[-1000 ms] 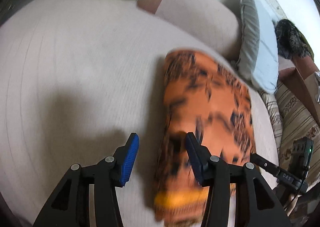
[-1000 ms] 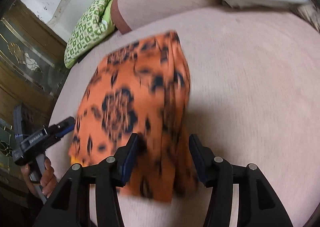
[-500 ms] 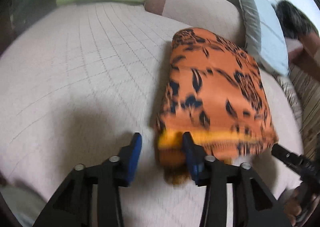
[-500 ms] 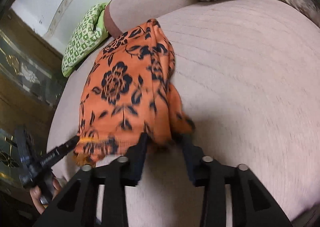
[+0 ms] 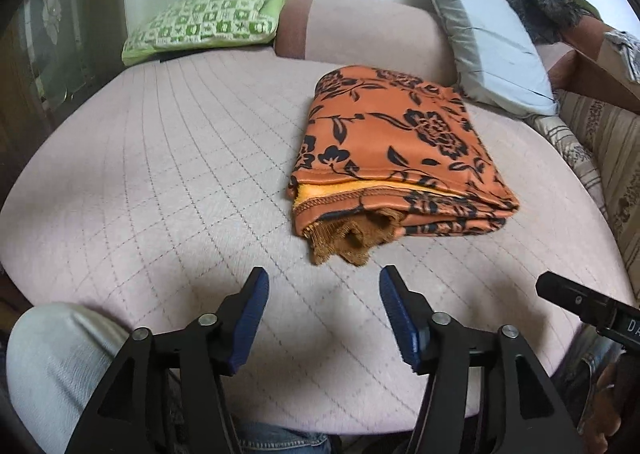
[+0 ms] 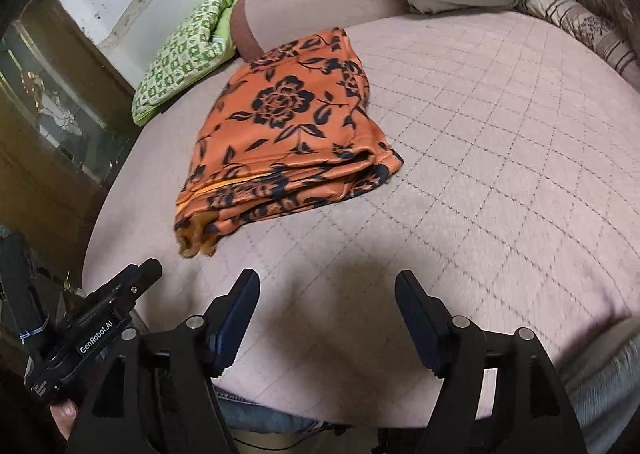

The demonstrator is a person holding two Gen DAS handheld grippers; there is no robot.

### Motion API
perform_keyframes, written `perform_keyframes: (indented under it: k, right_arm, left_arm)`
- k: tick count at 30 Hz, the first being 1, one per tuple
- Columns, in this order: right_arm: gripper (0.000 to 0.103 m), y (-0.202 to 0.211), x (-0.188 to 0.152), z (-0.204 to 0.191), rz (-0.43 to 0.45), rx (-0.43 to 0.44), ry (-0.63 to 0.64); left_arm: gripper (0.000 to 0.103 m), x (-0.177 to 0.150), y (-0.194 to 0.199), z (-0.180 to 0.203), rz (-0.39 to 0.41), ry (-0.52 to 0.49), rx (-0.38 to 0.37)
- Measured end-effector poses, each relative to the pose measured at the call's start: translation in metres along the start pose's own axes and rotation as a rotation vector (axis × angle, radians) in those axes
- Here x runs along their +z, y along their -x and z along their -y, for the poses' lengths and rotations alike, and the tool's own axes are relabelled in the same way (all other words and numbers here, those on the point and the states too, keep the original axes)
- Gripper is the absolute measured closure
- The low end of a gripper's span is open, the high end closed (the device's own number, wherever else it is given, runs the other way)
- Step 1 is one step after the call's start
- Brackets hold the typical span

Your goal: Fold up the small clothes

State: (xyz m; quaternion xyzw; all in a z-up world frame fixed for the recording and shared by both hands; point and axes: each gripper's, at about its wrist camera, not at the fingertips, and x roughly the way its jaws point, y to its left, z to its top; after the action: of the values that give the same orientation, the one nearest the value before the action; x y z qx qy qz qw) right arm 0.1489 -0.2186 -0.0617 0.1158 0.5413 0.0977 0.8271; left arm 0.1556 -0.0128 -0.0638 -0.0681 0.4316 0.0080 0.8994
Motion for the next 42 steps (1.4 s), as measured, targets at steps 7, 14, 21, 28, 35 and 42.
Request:
perform_keyframes:
  k: [7,14,21,28,35,42]
  right_arm:
    - [0.020,0.018,-0.012,-0.011,0.034,-0.025,0.026]
    - [0.019,0.037,-0.014,-0.026,0.067,-0.091,0.059]
    - [0.019,0.066,-0.007,-0.042,0.094,-0.096,0.071]
    - [0.019,0.100,-0.002,-0.063,0.127,-0.106,0.110]
    - [0.017,0.122,0.001,-0.081,0.159,-0.156,0.134]
    - [0.017,0.124,0.005,-0.086,0.155,-0.159,0.143]
  left_arm:
    - [0.040,-0.009,0.019,0.009,-0.006,-0.052,0.005]
    - [0.037,-0.004,0.043,0.012,0.025,-0.074,0.042]
    - [0.035,0.007,0.073,0.016,0.058,-0.100,0.085]
    - [0.035,0.015,0.106,0.017,0.089,-0.091,0.074]
    - [0.034,0.021,0.128,0.013,0.091,-0.082,0.093]
    - [0.034,0.026,0.142,0.004,0.113,-0.058,0.093]
